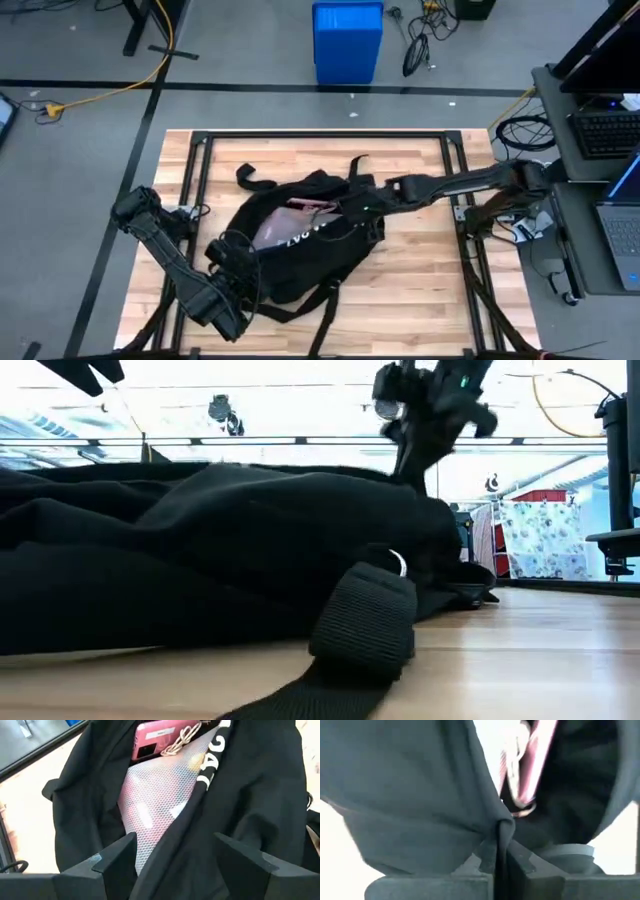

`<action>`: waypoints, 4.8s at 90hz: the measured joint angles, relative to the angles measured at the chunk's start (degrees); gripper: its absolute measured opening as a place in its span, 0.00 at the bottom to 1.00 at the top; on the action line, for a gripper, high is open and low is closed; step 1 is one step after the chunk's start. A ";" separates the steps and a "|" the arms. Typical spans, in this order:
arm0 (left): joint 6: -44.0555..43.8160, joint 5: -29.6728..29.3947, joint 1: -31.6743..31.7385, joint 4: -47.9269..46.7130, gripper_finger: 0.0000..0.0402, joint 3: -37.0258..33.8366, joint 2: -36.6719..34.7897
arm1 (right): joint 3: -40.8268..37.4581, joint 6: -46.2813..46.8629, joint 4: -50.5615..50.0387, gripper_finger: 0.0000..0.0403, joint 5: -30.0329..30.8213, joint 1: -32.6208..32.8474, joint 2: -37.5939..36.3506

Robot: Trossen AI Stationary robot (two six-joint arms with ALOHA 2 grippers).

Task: Unpack backpack
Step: Close the black backpack

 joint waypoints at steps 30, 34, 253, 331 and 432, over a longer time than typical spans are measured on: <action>-0.51 -0.66 0.00 2.59 0.61 -3.75 0.00 | -0.02 -0.15 1.79 0.00 0.93 0.42 -9.65; -0.56 -0.68 0.00 3.08 0.61 -4.68 0.00 | -0.02 -0.11 2.65 0.00 0.96 0.54 -9.74; 44.88 -6.83 19.36 33.66 0.61 -2.03 -1.05 | -13.40 -17.05 30.17 0.43 -27.87 -36.27 5.79; 48.26 -6.30 20.95 36.06 0.61 -2.03 -1.03 | -5.03 -25.69 30.85 0.49 -26.29 -42.42 21.40; 48.96 -6.32 20.64 36.55 0.61 -2.03 -1.01 | -4.90 -32.72 15.54 0.00 -23.39 -32.04 19.97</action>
